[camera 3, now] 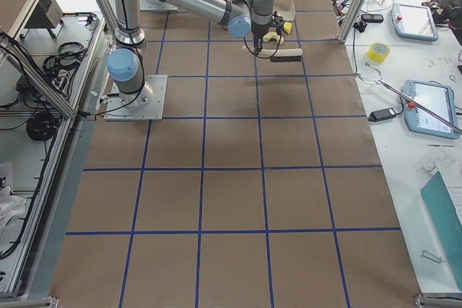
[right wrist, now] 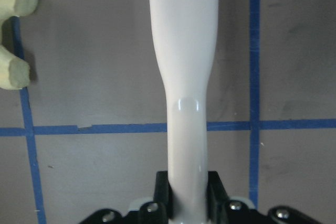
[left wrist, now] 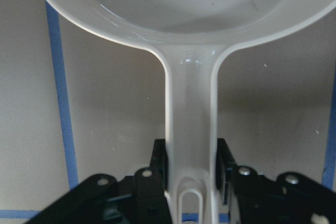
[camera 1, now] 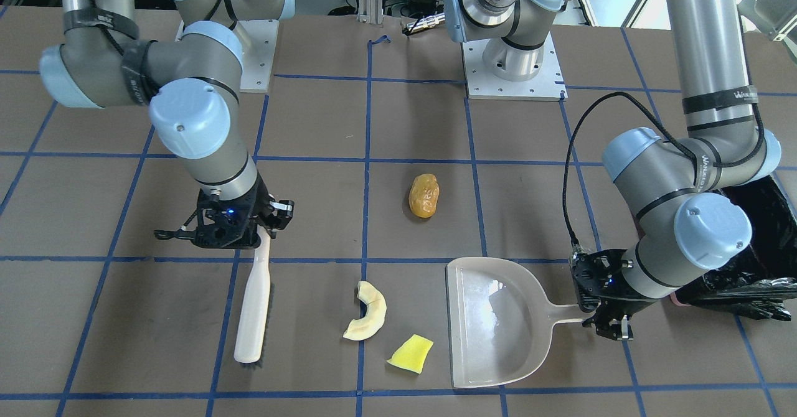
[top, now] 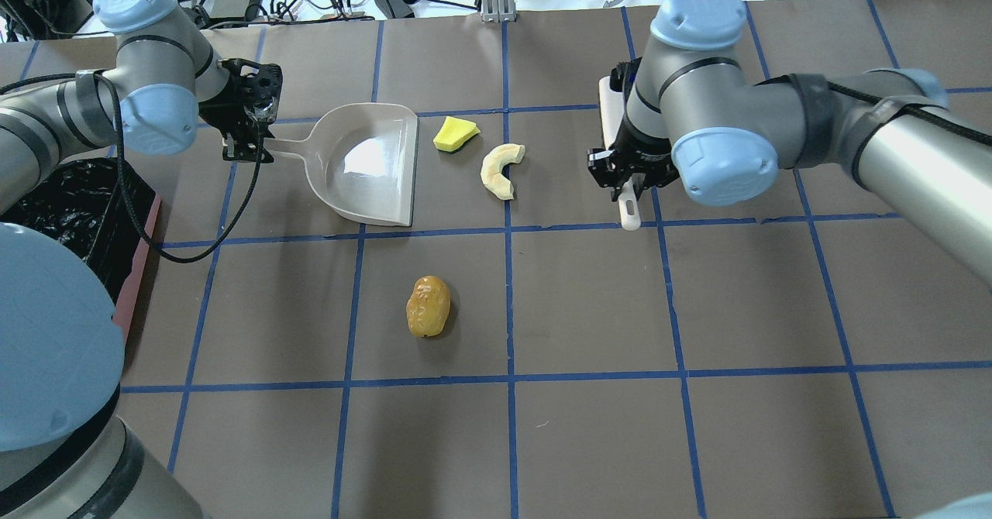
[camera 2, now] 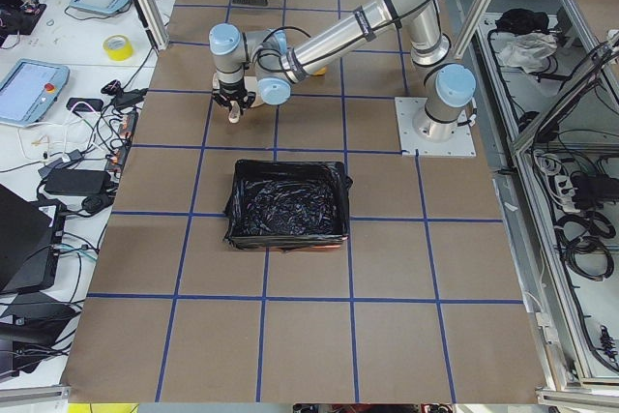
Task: Sweep and dump trash into bin
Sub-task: 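Sweep the sponge and curved bread piece into the dustpan with the right gripper's brush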
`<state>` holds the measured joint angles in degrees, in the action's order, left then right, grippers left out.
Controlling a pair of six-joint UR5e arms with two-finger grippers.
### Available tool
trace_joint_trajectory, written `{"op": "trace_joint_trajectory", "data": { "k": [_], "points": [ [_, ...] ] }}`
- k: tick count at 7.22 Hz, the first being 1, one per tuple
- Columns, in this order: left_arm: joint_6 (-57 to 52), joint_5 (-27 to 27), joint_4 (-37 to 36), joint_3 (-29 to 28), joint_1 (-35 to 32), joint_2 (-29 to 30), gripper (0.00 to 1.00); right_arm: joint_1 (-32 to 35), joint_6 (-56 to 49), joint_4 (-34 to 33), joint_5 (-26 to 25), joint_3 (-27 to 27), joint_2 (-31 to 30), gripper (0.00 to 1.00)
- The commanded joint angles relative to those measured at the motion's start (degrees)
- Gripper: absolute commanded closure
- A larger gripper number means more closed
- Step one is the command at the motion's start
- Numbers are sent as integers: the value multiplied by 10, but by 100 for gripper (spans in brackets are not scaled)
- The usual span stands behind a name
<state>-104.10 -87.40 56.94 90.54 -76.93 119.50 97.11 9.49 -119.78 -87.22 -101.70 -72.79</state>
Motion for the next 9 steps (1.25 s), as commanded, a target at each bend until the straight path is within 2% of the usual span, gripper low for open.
{"op": "trace_joint_trajectory", "data": {
  "k": [1,3,7,9],
  "points": [
    [0,-5,3,1,-1,-1,100,40,56,-19,19,36,47,100],
    [2,-5,3,1,-1,0,100,75,89,-20,34,85,89,100],
    [3,-5,3,1,-2,0,100,88,117,-45,36,91,127,100],
    [3,-6,4,1,-2,-2,100,108,175,-67,86,115,147,100]
  ]
}}
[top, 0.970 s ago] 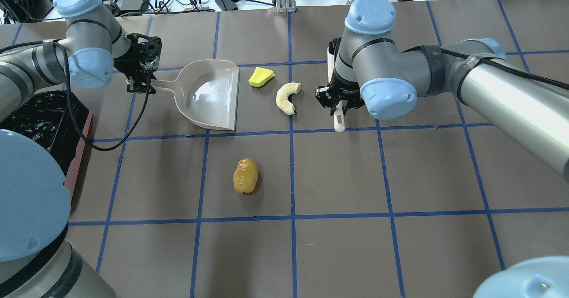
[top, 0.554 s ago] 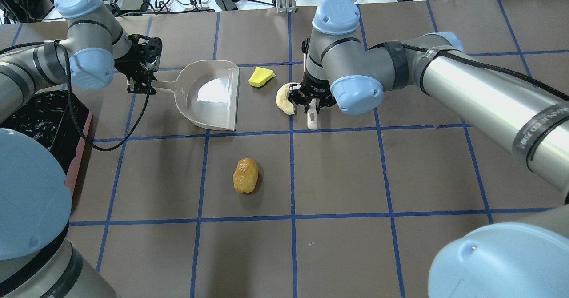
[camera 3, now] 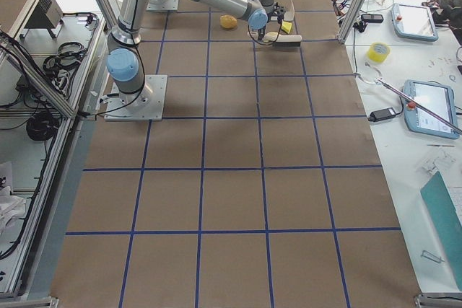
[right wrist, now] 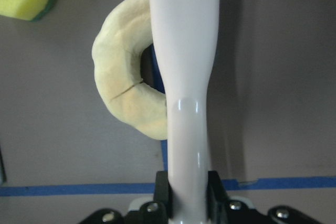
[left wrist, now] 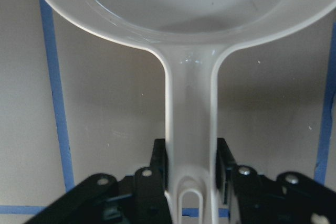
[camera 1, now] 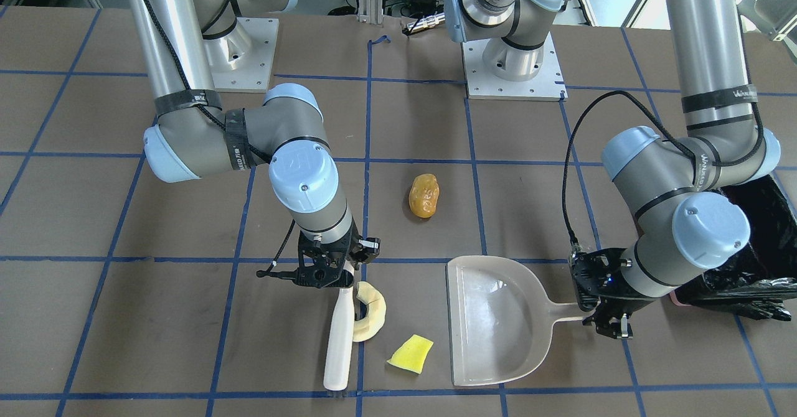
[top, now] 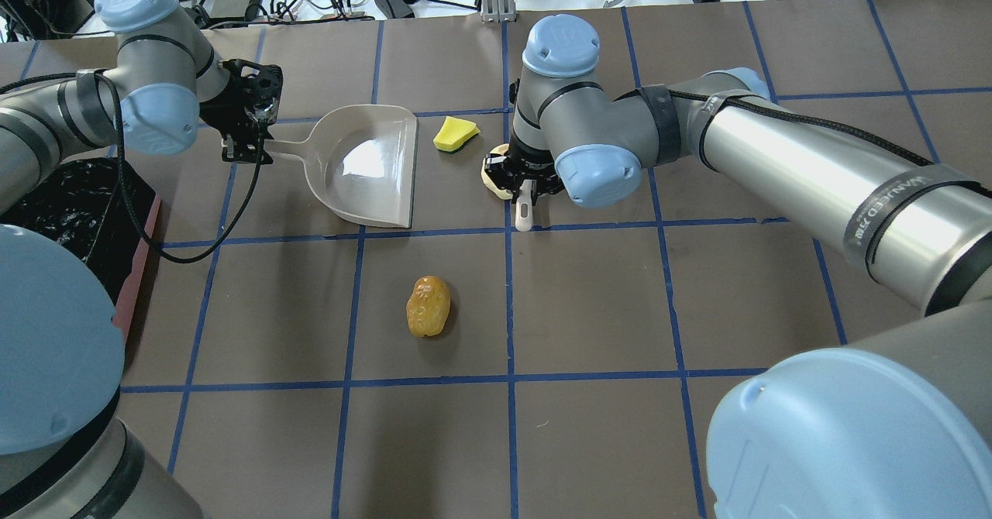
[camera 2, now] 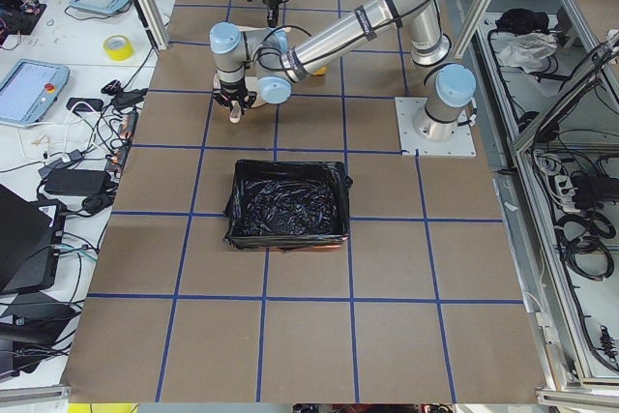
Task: Sweep and dump trash into bin
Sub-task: 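Sweep the sponge and curved bread piece into the dustpan with the right gripper's brush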
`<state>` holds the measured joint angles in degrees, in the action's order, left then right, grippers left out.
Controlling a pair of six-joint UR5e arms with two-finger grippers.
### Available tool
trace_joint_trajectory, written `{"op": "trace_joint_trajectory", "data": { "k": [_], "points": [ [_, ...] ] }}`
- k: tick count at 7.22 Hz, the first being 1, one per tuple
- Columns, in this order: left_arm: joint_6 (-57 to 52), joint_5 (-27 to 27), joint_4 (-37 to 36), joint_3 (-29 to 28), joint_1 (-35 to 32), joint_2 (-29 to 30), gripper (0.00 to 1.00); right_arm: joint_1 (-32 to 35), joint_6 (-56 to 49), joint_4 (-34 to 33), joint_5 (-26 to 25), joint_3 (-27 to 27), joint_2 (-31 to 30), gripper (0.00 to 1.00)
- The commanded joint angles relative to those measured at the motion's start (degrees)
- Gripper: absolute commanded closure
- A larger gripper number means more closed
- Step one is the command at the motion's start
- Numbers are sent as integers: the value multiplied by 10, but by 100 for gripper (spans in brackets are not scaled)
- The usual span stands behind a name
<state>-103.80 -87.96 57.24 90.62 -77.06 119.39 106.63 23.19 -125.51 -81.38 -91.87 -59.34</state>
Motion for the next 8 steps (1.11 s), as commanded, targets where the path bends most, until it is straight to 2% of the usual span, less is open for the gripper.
{"op": "trace_joint_trajectory", "data": {
  "k": [1,4,8],
  "points": [
    [1,0,1,1,0,-1,100,36,63,-10,29,49,33,100],
    [2,1,0,1,-2,-4,100,81,123,-10,30,103,69,100],
    [2,0,0,1,-3,-6,100,127,201,-11,53,114,72,100]
  ]
}}
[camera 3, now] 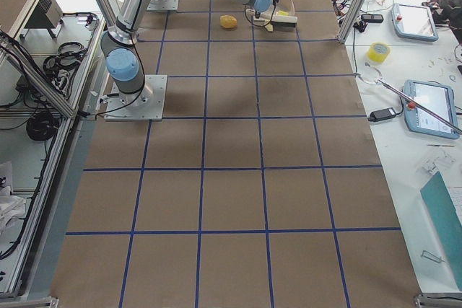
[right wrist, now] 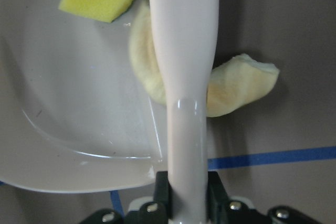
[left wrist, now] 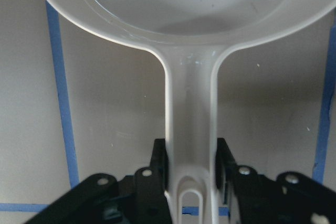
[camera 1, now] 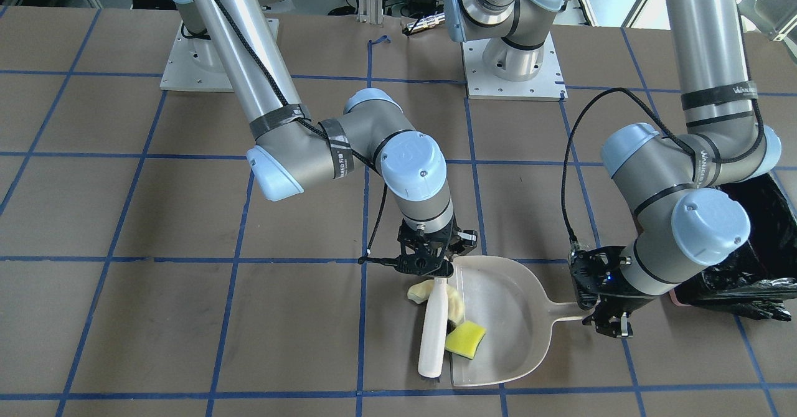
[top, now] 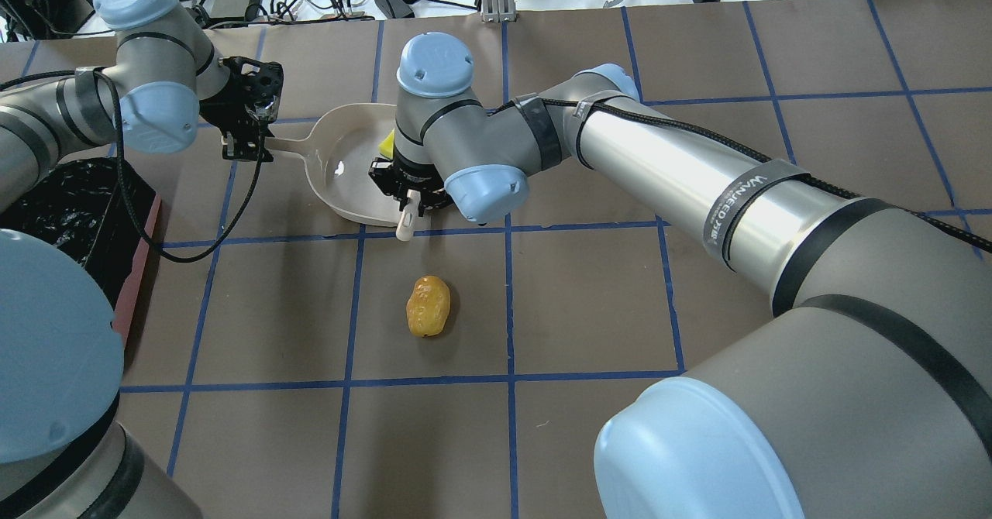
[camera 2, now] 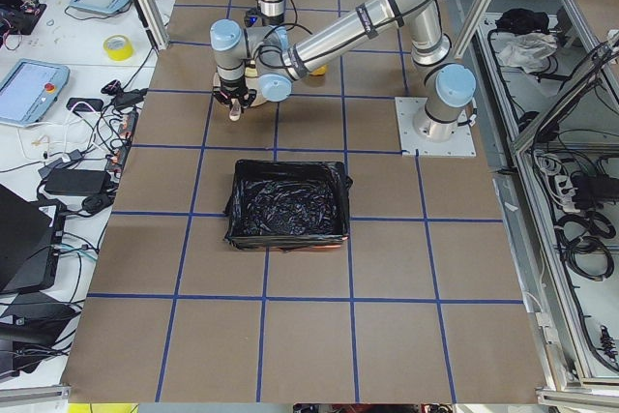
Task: Sweep and dump trash into bin
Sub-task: 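Sweep the sponge and curved bread piece into the dustpan with the right gripper's brush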
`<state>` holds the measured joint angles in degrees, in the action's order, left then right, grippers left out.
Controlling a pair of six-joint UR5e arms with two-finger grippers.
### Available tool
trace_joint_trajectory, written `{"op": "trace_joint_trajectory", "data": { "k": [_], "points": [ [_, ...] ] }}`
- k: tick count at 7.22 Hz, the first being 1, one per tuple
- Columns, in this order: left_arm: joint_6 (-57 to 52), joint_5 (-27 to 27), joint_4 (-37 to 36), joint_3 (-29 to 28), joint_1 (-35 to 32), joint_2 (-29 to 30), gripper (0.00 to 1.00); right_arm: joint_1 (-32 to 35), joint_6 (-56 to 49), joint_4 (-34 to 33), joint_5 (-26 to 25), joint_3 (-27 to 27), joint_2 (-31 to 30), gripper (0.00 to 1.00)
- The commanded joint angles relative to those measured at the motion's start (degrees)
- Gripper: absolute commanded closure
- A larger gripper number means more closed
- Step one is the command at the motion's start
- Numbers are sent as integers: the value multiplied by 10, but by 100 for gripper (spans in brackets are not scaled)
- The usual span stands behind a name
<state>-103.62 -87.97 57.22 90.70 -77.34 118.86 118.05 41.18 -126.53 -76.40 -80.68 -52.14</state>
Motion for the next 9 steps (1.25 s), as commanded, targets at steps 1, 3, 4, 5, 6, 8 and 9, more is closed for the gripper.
{"op": "trace_joint_trajectory", "data": {
  "k": [1,3,4,5,6,8,9],
  "points": [
    [0,1,0,0,0,0,100,24,40,-2,5,10,3,100],
    [0,1,0,-1,0,1,100,35,72,-2,20,35,9,100],
    [0,1,0,-1,0,1,100,35,78,0,20,36,7,100],
    [-1,1,0,-1,0,0,100,34,70,8,20,36,5,100],
    [-5,1,0,0,1,-2,100,26,46,21,19,37,-9,100],
    [-15,3,15,9,11,-25,100,2,-33,114,-25,30,-45,100],
    [-28,8,30,24,27,-44,100,-17,-82,161,-50,29,-69,100]
  ]
}}
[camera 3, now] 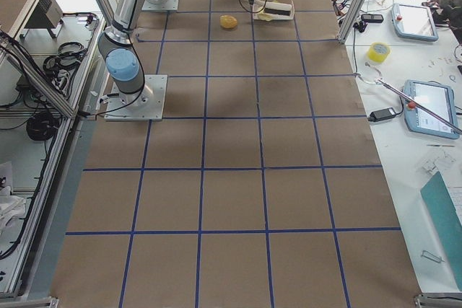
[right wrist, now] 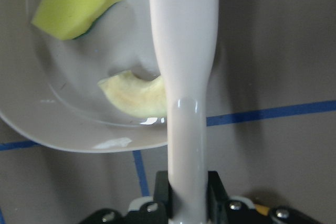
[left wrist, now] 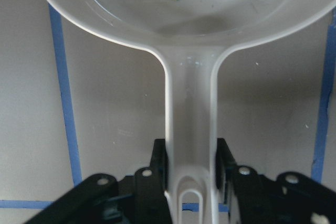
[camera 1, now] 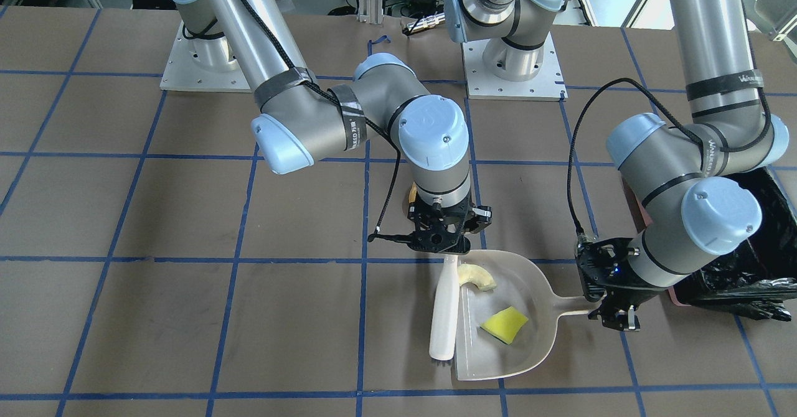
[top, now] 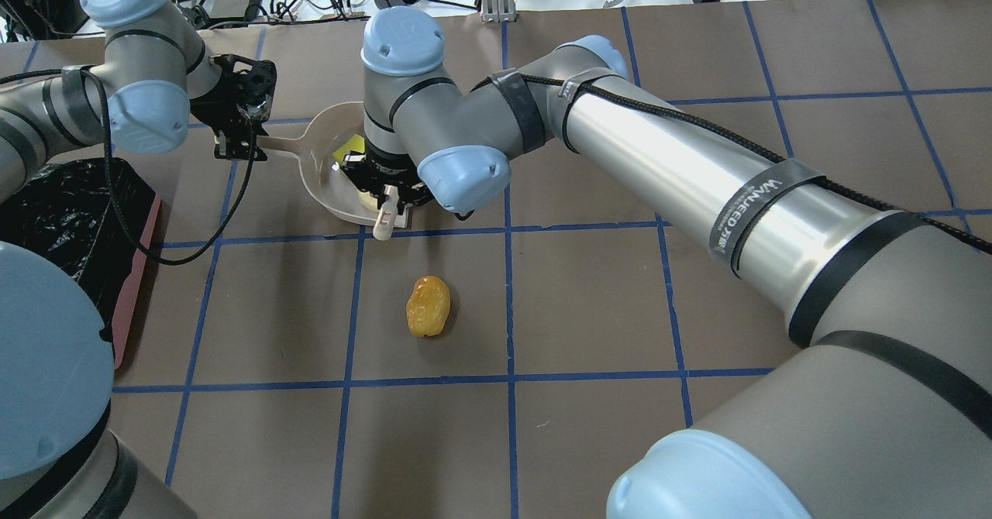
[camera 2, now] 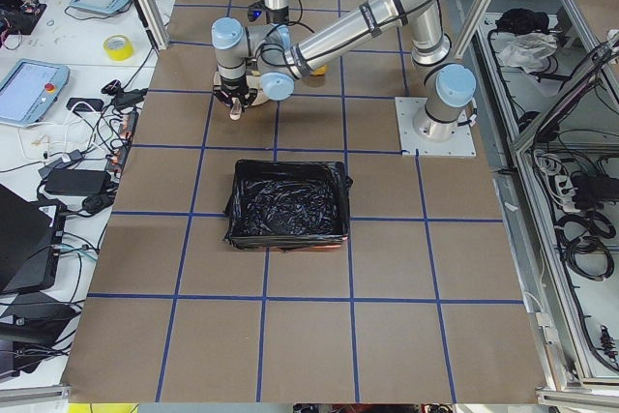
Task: Sweep and dump trash into bin
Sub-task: 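Sweep the sponge and curved bread piece into the dustpan with the right gripper's brush, then sweep the yellow potato into the dustpan with the brush in the right gripper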
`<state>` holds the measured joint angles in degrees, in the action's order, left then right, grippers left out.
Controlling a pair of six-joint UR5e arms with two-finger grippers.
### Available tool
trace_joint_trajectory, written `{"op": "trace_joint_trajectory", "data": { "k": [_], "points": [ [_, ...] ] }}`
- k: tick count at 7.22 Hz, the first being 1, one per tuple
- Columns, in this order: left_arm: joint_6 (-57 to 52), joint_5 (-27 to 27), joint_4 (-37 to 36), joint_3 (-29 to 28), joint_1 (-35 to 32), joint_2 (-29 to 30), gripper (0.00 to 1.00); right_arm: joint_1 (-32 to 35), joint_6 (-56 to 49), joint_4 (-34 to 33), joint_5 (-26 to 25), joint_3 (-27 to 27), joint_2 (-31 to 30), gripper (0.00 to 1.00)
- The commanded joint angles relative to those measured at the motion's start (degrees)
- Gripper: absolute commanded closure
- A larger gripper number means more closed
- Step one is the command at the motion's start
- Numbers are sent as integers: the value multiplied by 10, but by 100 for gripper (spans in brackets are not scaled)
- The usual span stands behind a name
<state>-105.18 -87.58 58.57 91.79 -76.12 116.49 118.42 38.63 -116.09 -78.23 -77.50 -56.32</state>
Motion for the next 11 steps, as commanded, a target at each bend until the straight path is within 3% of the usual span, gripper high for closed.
{"op": "trace_joint_trajectory", "data": {
  "k": [1,2,5,6,8,11],
  "points": [
    [-33,5,17,49,29,-47,100,-42,-92,114,-34,-11,-56,100],
    [-48,5,16,83,33,-76,100,-64,-135,140,-43,-39,-90,100],
    [-66,5,15,190,52,-163,100,-76,-138,129,-67,-218,-217,100],
    [-74,6,22,200,66,-183,100,-72,-123,122,-58,-271,-252,100],
    [-90,10,22,232,83,-201,100,-41,-96,0,-54,-359,-260,100],
    [-86,7,14,289,77,-219,100,54,10,-43,-41,-370,-249,100]
  ]
}}
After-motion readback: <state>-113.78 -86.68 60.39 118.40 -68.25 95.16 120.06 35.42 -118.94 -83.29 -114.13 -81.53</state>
